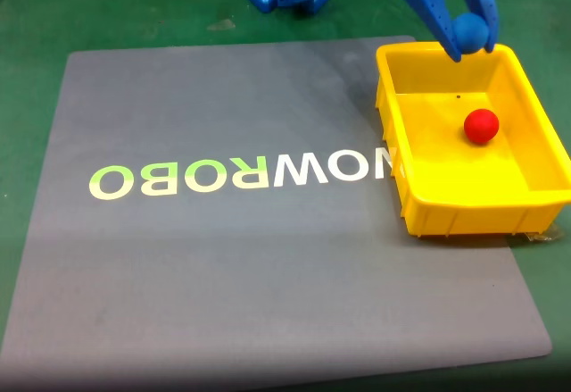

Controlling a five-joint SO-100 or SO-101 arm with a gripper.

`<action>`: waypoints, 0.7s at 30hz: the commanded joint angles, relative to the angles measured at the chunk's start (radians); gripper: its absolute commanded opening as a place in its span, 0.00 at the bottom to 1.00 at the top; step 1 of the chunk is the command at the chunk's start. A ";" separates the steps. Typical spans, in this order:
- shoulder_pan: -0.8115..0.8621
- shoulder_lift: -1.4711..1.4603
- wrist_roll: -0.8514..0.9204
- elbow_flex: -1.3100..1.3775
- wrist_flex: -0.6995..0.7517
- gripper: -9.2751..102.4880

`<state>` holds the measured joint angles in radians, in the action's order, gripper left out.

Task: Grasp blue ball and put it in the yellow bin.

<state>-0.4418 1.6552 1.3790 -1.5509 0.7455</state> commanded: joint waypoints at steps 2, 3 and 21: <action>0.003 0.064 0.006 0.012 -0.032 0.39; 0.006 0.066 0.006 0.012 -0.032 0.39; 0.160 0.629 0.115 -0.480 -0.031 0.36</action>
<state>-0.3405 2.0617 1.4542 -1.8837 0.7363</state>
